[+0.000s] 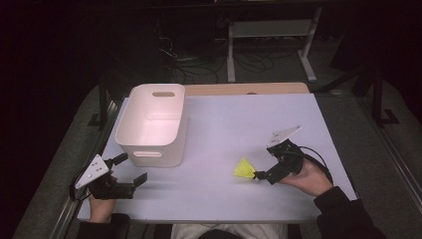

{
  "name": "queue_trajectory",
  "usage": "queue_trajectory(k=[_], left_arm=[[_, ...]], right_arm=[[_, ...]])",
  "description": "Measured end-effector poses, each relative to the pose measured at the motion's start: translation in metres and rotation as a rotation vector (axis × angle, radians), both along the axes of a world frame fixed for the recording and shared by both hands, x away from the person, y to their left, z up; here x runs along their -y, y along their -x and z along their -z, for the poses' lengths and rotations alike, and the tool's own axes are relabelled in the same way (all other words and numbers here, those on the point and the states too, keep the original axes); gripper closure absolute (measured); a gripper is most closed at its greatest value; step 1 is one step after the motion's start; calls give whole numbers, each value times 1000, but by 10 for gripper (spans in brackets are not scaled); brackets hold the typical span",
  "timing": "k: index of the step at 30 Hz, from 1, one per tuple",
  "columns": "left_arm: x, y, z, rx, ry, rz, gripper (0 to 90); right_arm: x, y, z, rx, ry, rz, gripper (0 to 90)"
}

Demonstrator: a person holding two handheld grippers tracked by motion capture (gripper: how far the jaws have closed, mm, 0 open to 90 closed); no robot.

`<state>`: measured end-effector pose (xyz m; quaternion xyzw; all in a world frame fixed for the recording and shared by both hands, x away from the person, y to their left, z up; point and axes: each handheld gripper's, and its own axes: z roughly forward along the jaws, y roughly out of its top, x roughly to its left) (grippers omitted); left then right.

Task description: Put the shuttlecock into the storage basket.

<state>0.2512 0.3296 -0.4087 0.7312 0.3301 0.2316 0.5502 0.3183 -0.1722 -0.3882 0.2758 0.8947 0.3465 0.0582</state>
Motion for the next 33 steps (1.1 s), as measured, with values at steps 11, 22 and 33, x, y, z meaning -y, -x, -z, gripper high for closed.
queue_trajectory(k=[11,22,33], left_arm=[[0,0,0,0,0,0,0],[0,0,0,0,0,1,0],[0,0,0,0,0,1,0]], right_arm=[[-2,1,14,-16,21,-23,0],[-4,0,26,-40,41,-45,3],[-7,-1,37,-49,56,-79,63]])
